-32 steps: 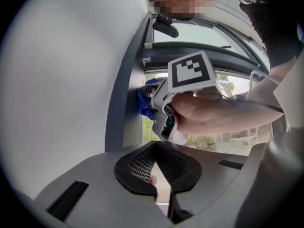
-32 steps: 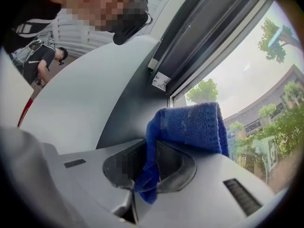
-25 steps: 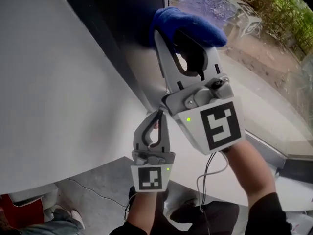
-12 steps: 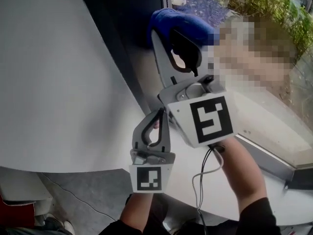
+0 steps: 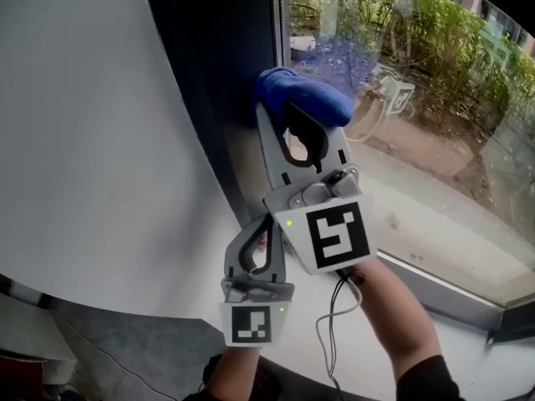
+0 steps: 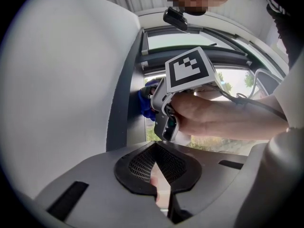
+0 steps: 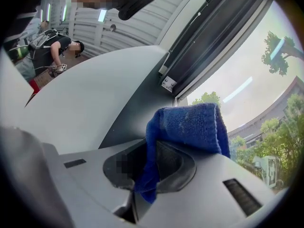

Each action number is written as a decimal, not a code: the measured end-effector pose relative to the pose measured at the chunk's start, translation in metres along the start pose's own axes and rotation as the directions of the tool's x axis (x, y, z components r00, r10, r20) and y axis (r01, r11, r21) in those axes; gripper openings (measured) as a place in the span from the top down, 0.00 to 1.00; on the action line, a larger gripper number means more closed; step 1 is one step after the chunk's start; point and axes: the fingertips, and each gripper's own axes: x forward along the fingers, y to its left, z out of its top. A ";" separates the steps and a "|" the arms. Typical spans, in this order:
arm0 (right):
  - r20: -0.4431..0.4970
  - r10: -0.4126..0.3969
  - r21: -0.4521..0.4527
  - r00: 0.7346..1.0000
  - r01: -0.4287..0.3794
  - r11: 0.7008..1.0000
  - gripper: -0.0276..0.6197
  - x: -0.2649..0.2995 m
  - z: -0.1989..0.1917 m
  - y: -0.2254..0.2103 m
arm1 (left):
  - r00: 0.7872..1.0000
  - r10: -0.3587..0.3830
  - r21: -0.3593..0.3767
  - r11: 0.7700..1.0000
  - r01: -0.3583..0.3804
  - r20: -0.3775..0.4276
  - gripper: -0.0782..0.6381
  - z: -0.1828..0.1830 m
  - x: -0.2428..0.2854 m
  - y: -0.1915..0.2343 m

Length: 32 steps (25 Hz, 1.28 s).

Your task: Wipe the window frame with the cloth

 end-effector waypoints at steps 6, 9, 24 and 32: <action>-0.002 -0.008 0.037 1.000 0.008 0.999 0.90 -0.005 -0.013 -0.003 | 0.999 0.028 0.024 0.999 -0.028 -0.017 0.88 -0.009 0.003 0.003; -0.019 0.004 0.024 1.000 -0.004 1.000 0.90 -0.007 -0.018 0.002 | 0.999 0.021 0.031 0.999 -0.020 -0.032 0.88 -0.015 -0.001 0.004; -0.122 0.039 0.004 0.992 -0.038 0.999 0.90 -0.031 -0.059 0.011 | 0.999 -0.021 0.020 1.000 0.021 -0.036 0.88 -0.031 0.002 -0.013; -0.186 0.068 0.032 0.980 -0.063 0.998 0.90 -0.049 -0.085 0.019 | 0.997 -0.021 -0.026 0.999 0.019 -0.070 0.88 -0.052 -0.004 -0.012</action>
